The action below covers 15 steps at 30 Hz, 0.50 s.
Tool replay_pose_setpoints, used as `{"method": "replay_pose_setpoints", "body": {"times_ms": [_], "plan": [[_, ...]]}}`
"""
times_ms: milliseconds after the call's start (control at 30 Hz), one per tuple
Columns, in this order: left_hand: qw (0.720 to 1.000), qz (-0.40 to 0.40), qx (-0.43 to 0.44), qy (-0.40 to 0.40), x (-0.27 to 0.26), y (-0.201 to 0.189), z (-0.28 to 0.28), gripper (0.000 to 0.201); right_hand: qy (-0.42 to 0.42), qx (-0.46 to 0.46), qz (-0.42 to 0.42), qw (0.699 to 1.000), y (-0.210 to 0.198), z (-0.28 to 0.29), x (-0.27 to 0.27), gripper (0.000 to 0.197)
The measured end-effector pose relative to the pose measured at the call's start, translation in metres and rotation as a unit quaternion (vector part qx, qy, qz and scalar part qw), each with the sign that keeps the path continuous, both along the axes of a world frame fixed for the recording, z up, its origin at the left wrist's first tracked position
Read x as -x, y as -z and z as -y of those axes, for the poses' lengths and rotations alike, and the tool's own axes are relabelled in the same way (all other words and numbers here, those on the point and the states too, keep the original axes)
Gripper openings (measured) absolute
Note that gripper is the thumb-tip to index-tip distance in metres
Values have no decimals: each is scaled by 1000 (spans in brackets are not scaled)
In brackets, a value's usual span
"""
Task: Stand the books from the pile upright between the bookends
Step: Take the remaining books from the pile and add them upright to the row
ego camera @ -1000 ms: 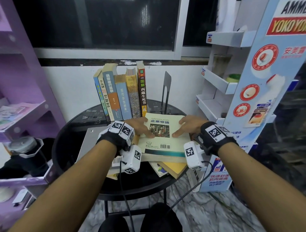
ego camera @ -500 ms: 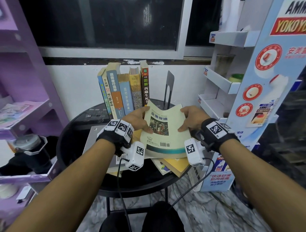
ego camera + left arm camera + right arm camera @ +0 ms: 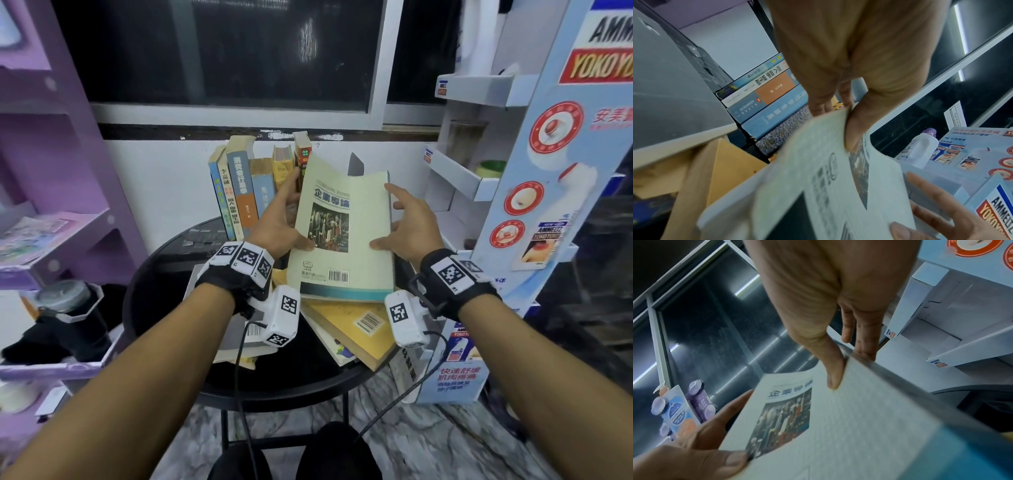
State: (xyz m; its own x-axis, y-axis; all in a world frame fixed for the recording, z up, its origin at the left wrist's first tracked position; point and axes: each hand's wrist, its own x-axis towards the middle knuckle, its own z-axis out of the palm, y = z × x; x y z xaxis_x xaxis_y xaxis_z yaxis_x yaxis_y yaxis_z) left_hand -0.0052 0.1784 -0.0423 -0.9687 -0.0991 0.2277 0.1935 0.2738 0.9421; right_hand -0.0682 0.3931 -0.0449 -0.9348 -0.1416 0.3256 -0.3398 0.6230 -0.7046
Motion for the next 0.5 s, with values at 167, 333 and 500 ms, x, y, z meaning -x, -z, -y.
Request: {"method": "replay_pose_setpoints", "body": {"times_ms": [167,333,500], "plan": [[997,-47,-49,-25,-1,1,1,120,-13,49,-55,997,4,0,0,116],[996,-48,-61,-41,1,7,1,108,-25,113,-28,993,8,-1,-1,116],[994,-26,-64,-87,9,5,1,64,-69,145,-8,987,1,-2,-1,84]]}}
